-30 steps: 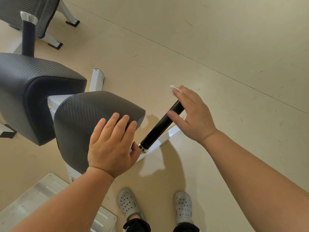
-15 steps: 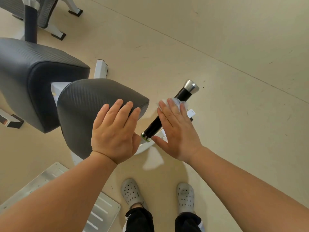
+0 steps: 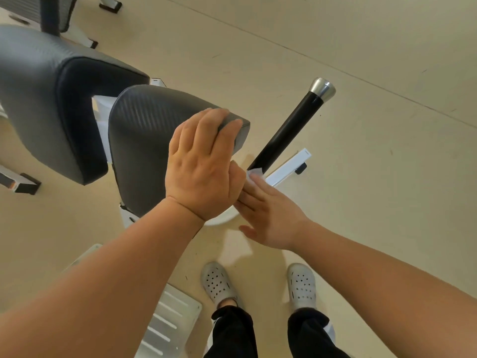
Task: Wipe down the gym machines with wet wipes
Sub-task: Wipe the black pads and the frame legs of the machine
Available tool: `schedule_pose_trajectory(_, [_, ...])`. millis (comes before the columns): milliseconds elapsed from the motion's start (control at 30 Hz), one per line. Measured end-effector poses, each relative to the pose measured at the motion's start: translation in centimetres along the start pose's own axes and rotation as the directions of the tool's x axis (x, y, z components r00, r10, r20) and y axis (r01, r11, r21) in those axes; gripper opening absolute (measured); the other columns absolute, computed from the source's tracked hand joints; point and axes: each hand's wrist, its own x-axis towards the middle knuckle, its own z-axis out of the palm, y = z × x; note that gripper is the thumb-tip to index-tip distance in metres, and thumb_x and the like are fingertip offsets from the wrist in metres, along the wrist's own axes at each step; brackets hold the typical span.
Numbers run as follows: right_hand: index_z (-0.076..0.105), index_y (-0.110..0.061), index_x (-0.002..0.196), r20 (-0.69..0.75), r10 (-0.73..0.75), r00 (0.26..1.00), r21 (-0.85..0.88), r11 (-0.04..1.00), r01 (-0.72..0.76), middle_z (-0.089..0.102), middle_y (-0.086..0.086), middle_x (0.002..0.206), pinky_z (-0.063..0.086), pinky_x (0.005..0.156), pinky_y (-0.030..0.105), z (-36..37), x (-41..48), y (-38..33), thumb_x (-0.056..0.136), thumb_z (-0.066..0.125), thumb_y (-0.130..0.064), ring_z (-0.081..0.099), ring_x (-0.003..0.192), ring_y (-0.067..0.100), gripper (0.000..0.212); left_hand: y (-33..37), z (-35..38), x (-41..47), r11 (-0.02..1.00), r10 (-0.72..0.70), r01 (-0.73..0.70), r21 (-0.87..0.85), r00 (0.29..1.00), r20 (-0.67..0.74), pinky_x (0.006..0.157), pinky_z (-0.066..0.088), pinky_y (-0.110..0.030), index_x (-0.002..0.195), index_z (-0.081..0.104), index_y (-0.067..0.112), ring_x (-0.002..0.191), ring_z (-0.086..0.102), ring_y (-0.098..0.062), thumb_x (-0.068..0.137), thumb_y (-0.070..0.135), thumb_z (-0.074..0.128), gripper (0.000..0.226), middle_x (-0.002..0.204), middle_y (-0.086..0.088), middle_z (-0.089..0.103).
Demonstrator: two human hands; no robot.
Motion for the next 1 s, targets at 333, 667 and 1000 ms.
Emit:
schedule_pose_trajectory(333, [0.027, 0.0, 0.159, -0.027, 0.293, 0.956, 0.023, 0.956, -0.293, 0.014, 0.013, 0.17, 0.001, 0.129, 0.045, 1.0, 0.6, -3.3, 0.091, 0.068, -0.044, 0.0, 0.159, 0.029, 0.09, -1.6, -0.2, -10.7, 0.994, -0.021, 0.005, 0.11, 0.99, 0.14, 0.121, 0.019, -0.061, 0.153, 0.03, 0.005, 0.15, 0.021, -0.038, 0.089, 0.037, 0.052, 0.075, 0.159, -0.016, 0.024])
schedule_pose_trajectory(667, [0.027, -0.009, 0.161, 0.039, 0.319, 0.947, -0.135, 0.941, -0.312, 0.016, 0.01, 0.17, -0.008, 0.128, 0.044, 0.8, 4.7, -3.4, 0.097, 0.053, -0.054, 0.001, 0.159, 0.029, 0.083, -0.2, 2.1, -11.9, 0.99, -0.138, 0.139, -0.004, 0.985, 0.109, 0.124, 0.016, -0.055, 0.153, 0.019, 0.004, 0.151, 0.014, -0.038, 0.085, 0.028, 0.065, 0.086, 0.16, -0.014, 0.018])
schedule_pose_trajectory(1000, [0.008, -0.004, 0.162, 0.128, 0.191, 0.973, -0.211, 0.964, -0.162, 0.003, 0.017, 0.171, -0.006, 0.127, 0.049, 0.9, 2.3, -6.0, 0.102, 0.038, -0.053, -0.007, 0.158, 0.034, 0.083, -1.4, 2.4, -13.3, 0.989, -0.103, 0.111, -0.095, 0.991, 0.086, 0.124, 0.017, -0.055, 0.157, 0.017, 0.008, 0.156, 0.003, -0.025, 0.086, 0.013, 0.048, 0.077, 0.162, -0.01, 0.016])
